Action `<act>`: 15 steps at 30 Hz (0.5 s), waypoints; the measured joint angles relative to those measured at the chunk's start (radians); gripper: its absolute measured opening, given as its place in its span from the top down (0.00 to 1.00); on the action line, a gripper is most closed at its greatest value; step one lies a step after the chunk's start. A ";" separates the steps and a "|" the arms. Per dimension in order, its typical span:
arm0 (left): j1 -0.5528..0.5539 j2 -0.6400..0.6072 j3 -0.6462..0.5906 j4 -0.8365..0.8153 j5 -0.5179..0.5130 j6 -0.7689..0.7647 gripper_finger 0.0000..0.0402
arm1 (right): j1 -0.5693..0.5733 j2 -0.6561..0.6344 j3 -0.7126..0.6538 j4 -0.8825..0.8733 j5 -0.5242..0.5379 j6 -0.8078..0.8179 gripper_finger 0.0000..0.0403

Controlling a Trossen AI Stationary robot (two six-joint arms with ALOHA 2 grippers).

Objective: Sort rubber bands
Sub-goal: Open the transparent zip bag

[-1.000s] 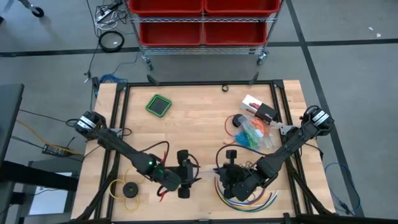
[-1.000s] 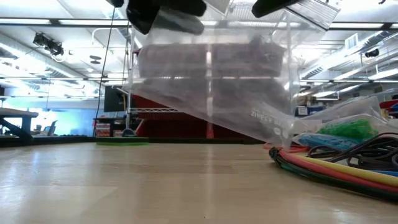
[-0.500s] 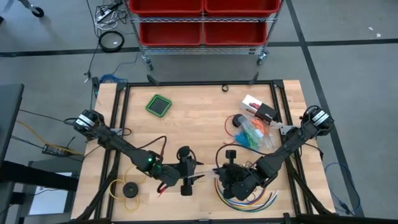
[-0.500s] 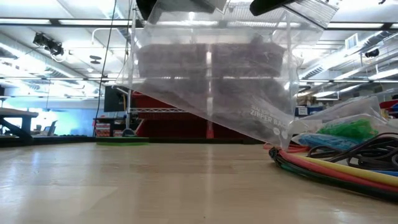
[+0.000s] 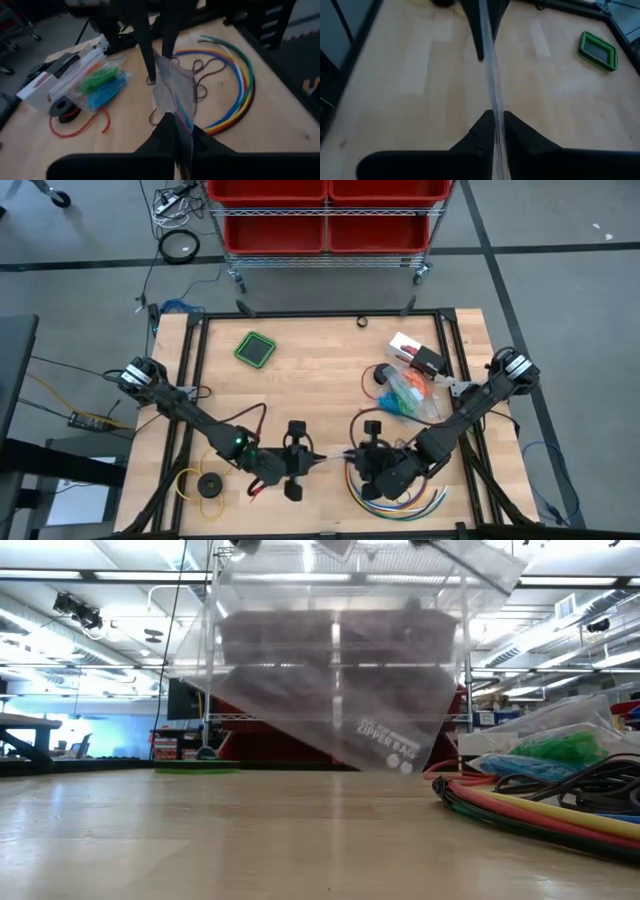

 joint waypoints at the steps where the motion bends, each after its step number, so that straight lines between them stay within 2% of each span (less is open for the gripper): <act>1: -0.005 0.000 0.000 -0.006 -0.006 0.005 0.99 | 0.001 -0.012 0.000 0.002 0.000 0.004 0.92; 7: -0.007 0.000 0.000 -0.040 -0.014 0.004 0.99 | 0.001 -0.048 0.000 0.065 -0.014 0.015 0.83; 11: -0.007 0.000 0.000 -0.038 -0.021 0.004 1.00 | -0.012 -0.045 0.001 0.082 -0.079 0.023 0.82; 15: -0.008 0.000 0.000 -0.038 -0.022 0.004 1.00 | -0.022 -0.042 0.001 0.077 -0.085 0.033 0.83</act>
